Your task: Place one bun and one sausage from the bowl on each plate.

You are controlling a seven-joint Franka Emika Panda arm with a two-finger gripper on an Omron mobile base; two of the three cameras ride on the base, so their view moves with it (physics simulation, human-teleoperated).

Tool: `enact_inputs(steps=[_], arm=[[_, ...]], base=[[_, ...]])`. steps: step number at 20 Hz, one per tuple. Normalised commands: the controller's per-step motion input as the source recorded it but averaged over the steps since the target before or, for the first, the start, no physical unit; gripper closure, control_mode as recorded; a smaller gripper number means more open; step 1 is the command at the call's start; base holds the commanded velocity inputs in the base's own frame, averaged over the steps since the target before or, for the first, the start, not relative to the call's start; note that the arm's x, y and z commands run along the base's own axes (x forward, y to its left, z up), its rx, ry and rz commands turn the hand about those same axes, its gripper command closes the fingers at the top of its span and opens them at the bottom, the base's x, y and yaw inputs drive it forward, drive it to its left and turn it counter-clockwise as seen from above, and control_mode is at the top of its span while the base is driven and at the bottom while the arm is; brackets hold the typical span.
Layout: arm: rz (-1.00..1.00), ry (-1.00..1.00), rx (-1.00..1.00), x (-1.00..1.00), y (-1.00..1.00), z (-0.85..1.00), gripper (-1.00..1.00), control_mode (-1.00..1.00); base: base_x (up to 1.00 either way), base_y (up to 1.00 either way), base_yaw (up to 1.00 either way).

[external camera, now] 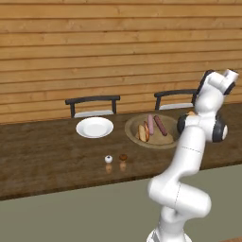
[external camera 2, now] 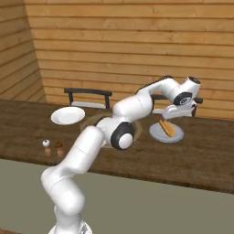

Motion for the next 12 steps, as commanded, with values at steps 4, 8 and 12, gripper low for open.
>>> enact_inputs(steps=[4,8,12], arm=[[0.03,0.02,-0.19,-1.00,0.89,0.39,-1.00,-1.00],[0.01,0.08,-0.12,-0.84,1.00,0.01,-1.00,-1.00],[-0.11,-0.02,0.02,-0.45,1.00,0.00,-1.00,-1.00]], base=[[0.00,0.00,0.00],[0.00,0.00,0.00],[0.00,0.00,0.00]])
